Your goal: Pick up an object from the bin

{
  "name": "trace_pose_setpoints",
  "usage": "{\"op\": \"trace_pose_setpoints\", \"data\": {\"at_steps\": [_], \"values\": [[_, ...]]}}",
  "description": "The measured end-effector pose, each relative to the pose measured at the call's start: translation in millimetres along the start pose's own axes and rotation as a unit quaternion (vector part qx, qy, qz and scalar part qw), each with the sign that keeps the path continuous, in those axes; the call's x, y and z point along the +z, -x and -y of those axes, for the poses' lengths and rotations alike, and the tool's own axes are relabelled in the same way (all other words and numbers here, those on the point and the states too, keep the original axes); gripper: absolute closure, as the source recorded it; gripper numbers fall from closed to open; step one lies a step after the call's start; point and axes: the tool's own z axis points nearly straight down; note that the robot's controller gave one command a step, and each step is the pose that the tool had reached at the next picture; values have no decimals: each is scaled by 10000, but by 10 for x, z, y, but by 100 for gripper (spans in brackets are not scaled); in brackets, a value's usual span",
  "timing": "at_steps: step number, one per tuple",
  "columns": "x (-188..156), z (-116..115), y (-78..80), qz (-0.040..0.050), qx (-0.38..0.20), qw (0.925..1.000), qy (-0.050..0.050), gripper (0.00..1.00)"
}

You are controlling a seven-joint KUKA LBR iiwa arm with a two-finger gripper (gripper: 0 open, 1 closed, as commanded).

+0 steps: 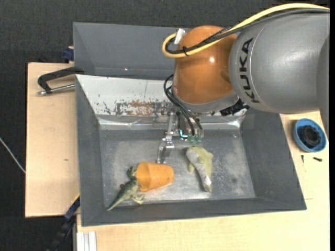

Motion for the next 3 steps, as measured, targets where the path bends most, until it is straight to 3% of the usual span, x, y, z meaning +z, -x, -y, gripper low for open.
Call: {"op": "trace_pose_setpoints", "data": {"at_steps": [1, 2, 3], "values": [[1159, 27, -575, -17, -59, 10000, -6, 0], [1104, 22, -537, 41, -53, 10000, 9, 100], [-231, -155, -539, 98, -661, 9978, 13, 100]]}}
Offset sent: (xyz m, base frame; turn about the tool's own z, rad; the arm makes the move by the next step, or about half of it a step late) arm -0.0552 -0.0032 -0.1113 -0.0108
